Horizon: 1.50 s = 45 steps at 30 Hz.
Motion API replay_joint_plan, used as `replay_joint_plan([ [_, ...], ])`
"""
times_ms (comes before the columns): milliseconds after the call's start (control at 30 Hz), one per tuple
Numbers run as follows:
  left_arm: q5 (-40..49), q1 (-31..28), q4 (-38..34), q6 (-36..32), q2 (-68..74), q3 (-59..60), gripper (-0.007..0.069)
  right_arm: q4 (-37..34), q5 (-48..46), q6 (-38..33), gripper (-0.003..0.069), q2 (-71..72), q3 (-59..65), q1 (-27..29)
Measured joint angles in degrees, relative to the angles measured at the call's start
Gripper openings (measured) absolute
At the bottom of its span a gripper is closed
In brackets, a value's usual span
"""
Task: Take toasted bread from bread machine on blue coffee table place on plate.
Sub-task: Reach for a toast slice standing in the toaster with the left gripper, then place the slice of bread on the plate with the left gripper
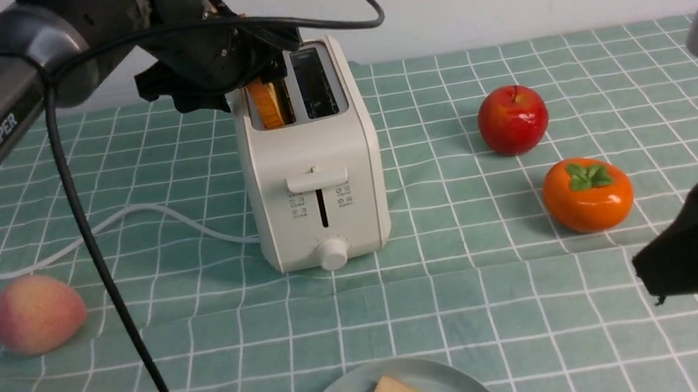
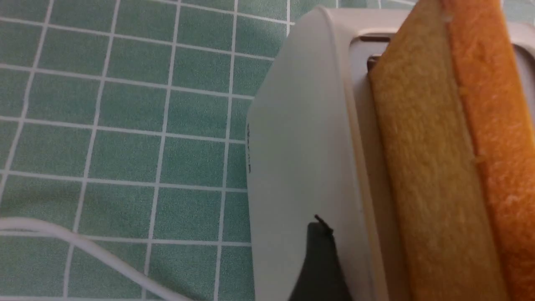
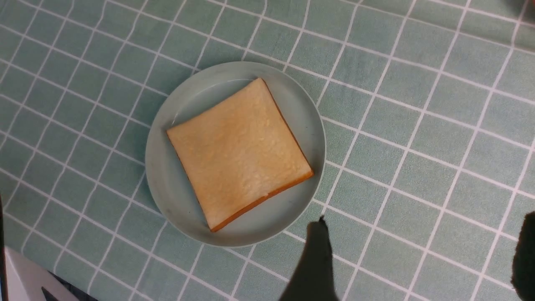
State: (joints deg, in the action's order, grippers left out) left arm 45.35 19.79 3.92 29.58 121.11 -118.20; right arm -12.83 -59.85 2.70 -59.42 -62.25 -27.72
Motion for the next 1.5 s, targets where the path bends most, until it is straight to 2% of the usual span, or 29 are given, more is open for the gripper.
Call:
replay_joint_plan([
  [67,0.1,0.0,0.0,-0.6,-0.3,-0.3,0.0352,0.1,0.0,0.0,0.0579,0.0,0.0,0.0],
  [167,1.8,0.0,-0.3,-1.5,-1.4,-1.8,0.0129,0.8,0.2,-0.1,0.0579,0.0,0.0,0.0],
  [200,3.0,0.0,-0.3,-2.2,-2.2,-2.4,0.0078,1.1,0.2,-0.1,0.0579,0.0,0.0,0.0],
  [233,4.3,0.0,-0.3,-3.2,-3.3,-3.0,0.0067,1.4,0.2,-0.1,0.0579,0.0,0.0,0.0],
  [467,12.5,0.0,-0.2,-11.4,-14.4,-3.9,0.0071,3.1,0.2,-0.1,0.0579,0.0,0.0,0.0],
  [600,19.8,0.0,-7.9,-21.3,-26.0,-3.4,0.0071,5.9,0.4,-0.1,0.0579,0.0,0.0,0.0],
  [633,20.1,0.0,-8.6,-21.9,-27.0,-3.2,0.0071,6.0,0.3,-0.1,0.0579,0.0,0.0,0.0],
  [667,22.7,0.0,-15.8,-27.2,-31.0,-0.5,0.0071,6.2,0.3,-0.1,0.0579,0.0,0.0,0.0],
  [833,26.5,0.0,-38.5,-39.9,-40.1,14.4,0.0071,5.6,0.7,-0.1,0.0579,0.0,0.0,0.0],
  [867,26.5,0.0,-39.4,-40.4,-40.6,16.2,0.0071,5.5,0.8,-0.1,0.0579,0.0,0.0,0.0],
  [900,26.5,0.0,-46.0,-43.8,-42.1,23.8,0.0071,4.8,0.9,-0.1,0.0577,0.0,0.0,0.0],
  [967,26.4,0.0,-51.4,-46.2,-42.6,33.6,0.0071,4.2,1.0,-0.1,0.0572,0.0,0.0,0.0],
  [1167,17.4,0.0,-60.5,-48.4,-41.1,56.3,0.0071,3.4,1.0,-0.1,0.0549,0.0,0.0,0.0],
  [1233,10.1,0.0,-62.9,-49.8,-40.0,64.0,0.0071,3.4,1.0,-0.1,0.0527,0.0,0.0,0.0],
  [1367,2.5,0.0,-64.0,-50.3,-38.6,68.5,0.0078,3.1,1.0,-0.1,0.0496,0.0,0.0,0.0],
  [1500,-2.3,0.0,-65.6,-50.4,-35.8,69.5,0.0179,2.1,1.0,-0.1,0.0445,0.0,0.0,0.0],
])
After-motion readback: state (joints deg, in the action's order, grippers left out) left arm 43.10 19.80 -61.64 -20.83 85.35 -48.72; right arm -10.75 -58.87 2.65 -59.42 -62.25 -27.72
